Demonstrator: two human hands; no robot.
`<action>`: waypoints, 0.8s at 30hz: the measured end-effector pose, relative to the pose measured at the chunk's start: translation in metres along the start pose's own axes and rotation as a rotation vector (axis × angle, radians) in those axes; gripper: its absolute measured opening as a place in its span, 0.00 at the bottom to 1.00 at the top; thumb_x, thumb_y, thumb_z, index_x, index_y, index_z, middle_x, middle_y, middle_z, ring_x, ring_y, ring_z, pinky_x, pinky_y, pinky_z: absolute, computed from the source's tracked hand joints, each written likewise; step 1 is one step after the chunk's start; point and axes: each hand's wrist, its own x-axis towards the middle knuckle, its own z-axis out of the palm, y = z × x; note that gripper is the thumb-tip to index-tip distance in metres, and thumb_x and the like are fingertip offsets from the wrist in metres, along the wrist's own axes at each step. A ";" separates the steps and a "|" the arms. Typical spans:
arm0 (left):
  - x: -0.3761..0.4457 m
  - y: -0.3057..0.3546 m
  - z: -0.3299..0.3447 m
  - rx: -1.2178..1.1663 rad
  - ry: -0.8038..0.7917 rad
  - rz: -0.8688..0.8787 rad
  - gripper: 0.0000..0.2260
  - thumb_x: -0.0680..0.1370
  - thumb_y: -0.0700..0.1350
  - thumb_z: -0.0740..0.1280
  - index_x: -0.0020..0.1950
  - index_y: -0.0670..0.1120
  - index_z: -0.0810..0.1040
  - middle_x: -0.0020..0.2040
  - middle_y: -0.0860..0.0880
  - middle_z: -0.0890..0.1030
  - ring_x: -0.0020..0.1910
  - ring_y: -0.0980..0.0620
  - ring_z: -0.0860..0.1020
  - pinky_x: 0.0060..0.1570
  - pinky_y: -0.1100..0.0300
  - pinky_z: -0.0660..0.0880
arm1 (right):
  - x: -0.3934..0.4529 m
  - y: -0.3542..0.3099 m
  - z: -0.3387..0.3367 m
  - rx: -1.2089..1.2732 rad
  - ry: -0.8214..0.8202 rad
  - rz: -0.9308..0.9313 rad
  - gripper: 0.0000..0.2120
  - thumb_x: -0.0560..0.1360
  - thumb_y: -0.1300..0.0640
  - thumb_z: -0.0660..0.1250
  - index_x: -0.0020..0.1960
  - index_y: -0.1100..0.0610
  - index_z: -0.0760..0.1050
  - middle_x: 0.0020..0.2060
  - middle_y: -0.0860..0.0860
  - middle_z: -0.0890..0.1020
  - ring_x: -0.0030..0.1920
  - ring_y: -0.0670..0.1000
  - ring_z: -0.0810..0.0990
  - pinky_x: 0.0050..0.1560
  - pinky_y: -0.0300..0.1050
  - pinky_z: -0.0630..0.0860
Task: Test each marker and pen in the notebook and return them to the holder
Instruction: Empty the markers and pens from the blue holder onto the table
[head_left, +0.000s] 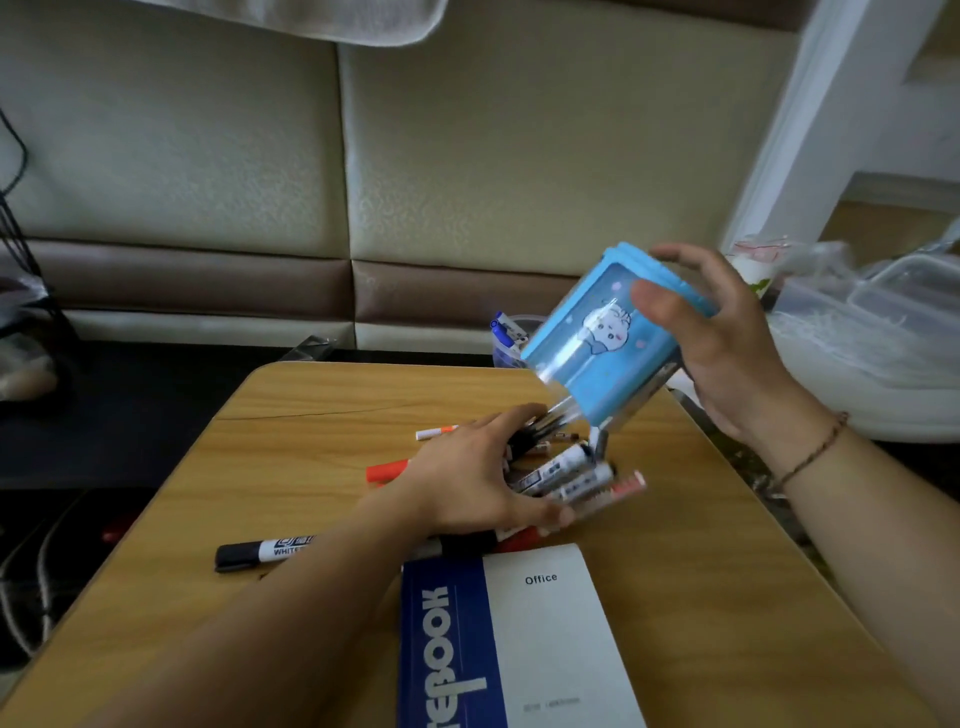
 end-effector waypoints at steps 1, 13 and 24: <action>0.000 0.000 0.001 -0.004 0.004 -0.001 0.46 0.64 0.71 0.71 0.76 0.62 0.54 0.70 0.54 0.73 0.64 0.51 0.74 0.62 0.50 0.73 | 0.002 -0.001 -0.001 0.000 0.000 0.004 0.33 0.59 0.39 0.73 0.62 0.47 0.73 0.48 0.46 0.81 0.47 0.50 0.83 0.45 0.51 0.80; 0.008 -0.007 0.006 0.188 -0.061 0.013 0.42 0.67 0.76 0.62 0.76 0.61 0.56 0.78 0.54 0.59 0.75 0.50 0.59 0.71 0.41 0.63 | -0.003 0.035 -0.018 0.182 0.084 0.149 0.25 0.60 0.39 0.73 0.55 0.45 0.77 0.52 0.53 0.81 0.49 0.53 0.82 0.45 0.53 0.78; 0.068 -0.051 -0.018 0.090 -0.083 -0.207 0.37 0.72 0.75 0.53 0.72 0.53 0.68 0.67 0.48 0.75 0.64 0.48 0.71 0.63 0.46 0.70 | -0.011 0.083 -0.040 0.389 0.159 0.369 0.27 0.63 0.36 0.73 0.56 0.50 0.78 0.49 0.51 0.85 0.49 0.52 0.82 0.49 0.51 0.77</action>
